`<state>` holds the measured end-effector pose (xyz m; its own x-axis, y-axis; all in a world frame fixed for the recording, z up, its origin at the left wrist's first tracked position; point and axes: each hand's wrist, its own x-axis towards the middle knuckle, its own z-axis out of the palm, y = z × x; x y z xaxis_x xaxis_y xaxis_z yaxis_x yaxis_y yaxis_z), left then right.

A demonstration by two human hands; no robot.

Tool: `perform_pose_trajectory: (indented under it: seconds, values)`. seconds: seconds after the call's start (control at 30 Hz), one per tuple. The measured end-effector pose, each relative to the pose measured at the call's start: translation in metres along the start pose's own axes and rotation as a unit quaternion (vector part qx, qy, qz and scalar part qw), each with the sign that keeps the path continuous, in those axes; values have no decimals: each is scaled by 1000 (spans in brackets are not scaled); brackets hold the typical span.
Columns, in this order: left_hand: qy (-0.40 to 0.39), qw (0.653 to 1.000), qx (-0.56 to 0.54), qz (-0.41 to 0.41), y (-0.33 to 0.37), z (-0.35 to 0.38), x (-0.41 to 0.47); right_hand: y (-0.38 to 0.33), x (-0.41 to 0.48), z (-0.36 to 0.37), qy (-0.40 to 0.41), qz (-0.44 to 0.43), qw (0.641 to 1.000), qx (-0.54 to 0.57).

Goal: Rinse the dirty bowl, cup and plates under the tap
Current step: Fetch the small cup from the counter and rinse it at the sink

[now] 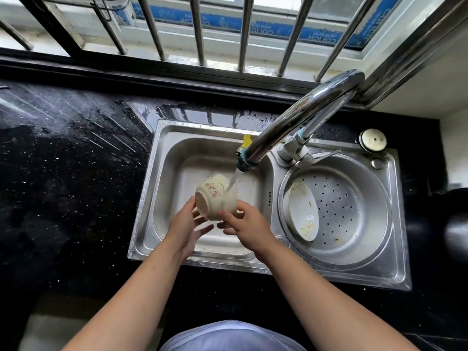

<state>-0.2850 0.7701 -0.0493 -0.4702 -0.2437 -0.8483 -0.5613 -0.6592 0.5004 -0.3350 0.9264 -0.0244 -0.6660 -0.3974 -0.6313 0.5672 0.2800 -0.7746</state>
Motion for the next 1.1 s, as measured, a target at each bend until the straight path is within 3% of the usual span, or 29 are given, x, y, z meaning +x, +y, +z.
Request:
perform_pose_trajectory:
  seconds: [0.1, 0.2, 0.27, 0.33, 0.43, 0.53, 0.6, 0.7, 0.77, 0.83, 0.9, 0.97, 1.03, 1.1]
  values:
    - [-67, 989, -109, -77, -1, 2, -2, 3, 0, 2, -60, 62, 989, 122]
    - [-113, 975, -153, -118, 4, 1, 0, 4, 3, 4, -90, 166, 945, 267]
    - [-106, 980, -150, -75, 9, 5, 0, 5, 6, 1, -86, 222, 927, 289]
    - [-75, 989, -126, -22, 12, 15, -1, 4, 8, -5, -81, 260, 933, 235]
    - [-20, 990, 89, 108, 14, 27, -6, -7, 11, -33, -13, 240, 962, 132]
    - [-44, 900, 348, 257, 18, 33, -15, -30, 24, -89, 144, 144, 964, 171]
    - [-32, 792, 501, 347, 18, 34, -21, -51, 35, -133, 231, 86, 948, 201]
    - [-2, 639, 653, 406, 18, 36, -31, -84, 48, -175, 257, 72, 938, 219]
    - [9, 585, 695, 418, 15, 33, -33, -98, 54, -180, 263, 79, 944, 182]
    - [-1, 567, 710, 417, 10, 27, -32, -101, 58, -176, 274, 80, 952, 109]
    - [0, 576, 706, 412, 2, 22, -32, -94, 58, -173, 260, 73, 960, 73]
    - [18, 624, 676, 391, -7, 17, -30, -85, 53, -173, 248, 72, 963, 76]
    - [16, 717, 612, 333, -9, 16, -27, -71, 45, -175, 272, 76, 959, 41]
    - [-31, 863, 435, 255, -8, 22, -29, -57, 32, -167, 284, 77, 956, -23]
